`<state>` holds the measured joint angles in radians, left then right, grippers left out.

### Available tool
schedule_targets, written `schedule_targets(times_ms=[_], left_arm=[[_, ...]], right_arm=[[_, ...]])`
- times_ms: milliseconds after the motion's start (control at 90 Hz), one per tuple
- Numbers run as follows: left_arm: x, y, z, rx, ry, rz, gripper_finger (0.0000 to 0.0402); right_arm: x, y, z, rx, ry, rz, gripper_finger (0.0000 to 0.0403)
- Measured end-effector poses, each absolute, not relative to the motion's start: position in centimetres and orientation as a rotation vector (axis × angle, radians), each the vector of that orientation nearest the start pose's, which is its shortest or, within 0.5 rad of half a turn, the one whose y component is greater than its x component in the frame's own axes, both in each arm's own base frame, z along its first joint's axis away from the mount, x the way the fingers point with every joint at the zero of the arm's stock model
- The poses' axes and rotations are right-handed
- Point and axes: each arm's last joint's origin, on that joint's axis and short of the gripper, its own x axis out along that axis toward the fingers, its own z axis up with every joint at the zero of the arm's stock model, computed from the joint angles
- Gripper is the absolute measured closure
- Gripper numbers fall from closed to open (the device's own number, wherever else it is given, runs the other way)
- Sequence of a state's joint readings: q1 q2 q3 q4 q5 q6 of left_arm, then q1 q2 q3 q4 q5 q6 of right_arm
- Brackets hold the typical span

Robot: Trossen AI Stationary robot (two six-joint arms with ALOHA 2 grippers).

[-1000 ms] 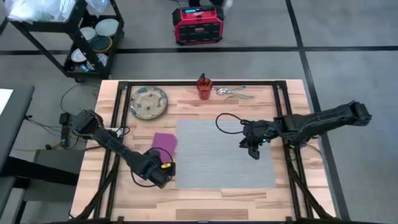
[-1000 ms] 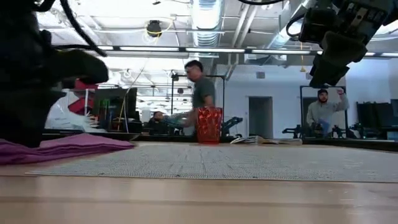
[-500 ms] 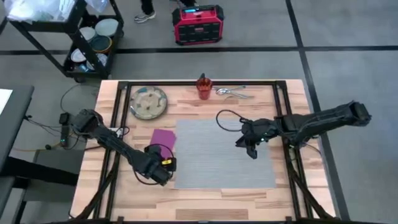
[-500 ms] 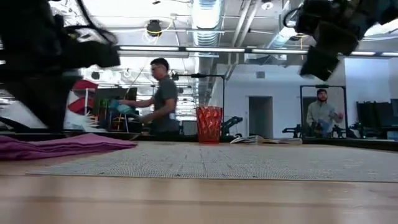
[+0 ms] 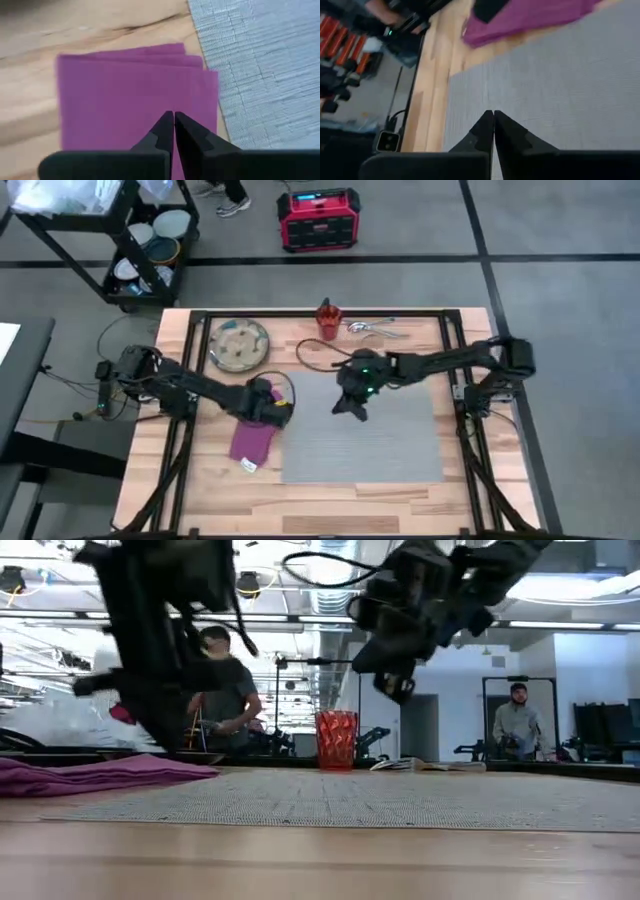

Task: Set table place
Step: Fold the pink table napkin

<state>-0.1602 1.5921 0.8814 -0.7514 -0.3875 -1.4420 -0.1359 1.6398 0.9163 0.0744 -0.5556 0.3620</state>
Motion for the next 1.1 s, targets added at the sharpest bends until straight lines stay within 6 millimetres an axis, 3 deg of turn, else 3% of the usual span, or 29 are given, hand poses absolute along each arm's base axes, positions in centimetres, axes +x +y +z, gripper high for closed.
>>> schedule_targets(times_ms=[256,378,489,667,956,1100], left_arm=[[25.1,-1.0,15.2,-0.734,1.031,1.152,0.0402],[24.5,0.5,14.1,-0.745,1.059,1.159,0.0401],[23.8,1.5,14.3,-0.765,1.042,1.254,0.0402],[23.8,1.7,17.2,-0.739,0.895,1.267,0.0401],[22.2,1.9,17.1,-0.646,1.017,1.328,0.0401],[21.2,2.2,15.8,-0.653,1.114,1.310,0.0401]], right_arm=[[31.6,-4.0,20.3,0.504,0.757,0.235,0.0403],[31.5,-4.2,20.4,0.501,0.757,0.220,0.0403],[31.5,-4.0,20.3,0.497,0.768,0.214,0.0403],[31.4,-3.4,20.0,0.487,0.799,0.200,0.0403],[31.3,-3.8,19.8,0.491,0.797,0.186,0.0403],[31.3,-4.0,19.8,0.494,0.796,0.180,0.0403]])
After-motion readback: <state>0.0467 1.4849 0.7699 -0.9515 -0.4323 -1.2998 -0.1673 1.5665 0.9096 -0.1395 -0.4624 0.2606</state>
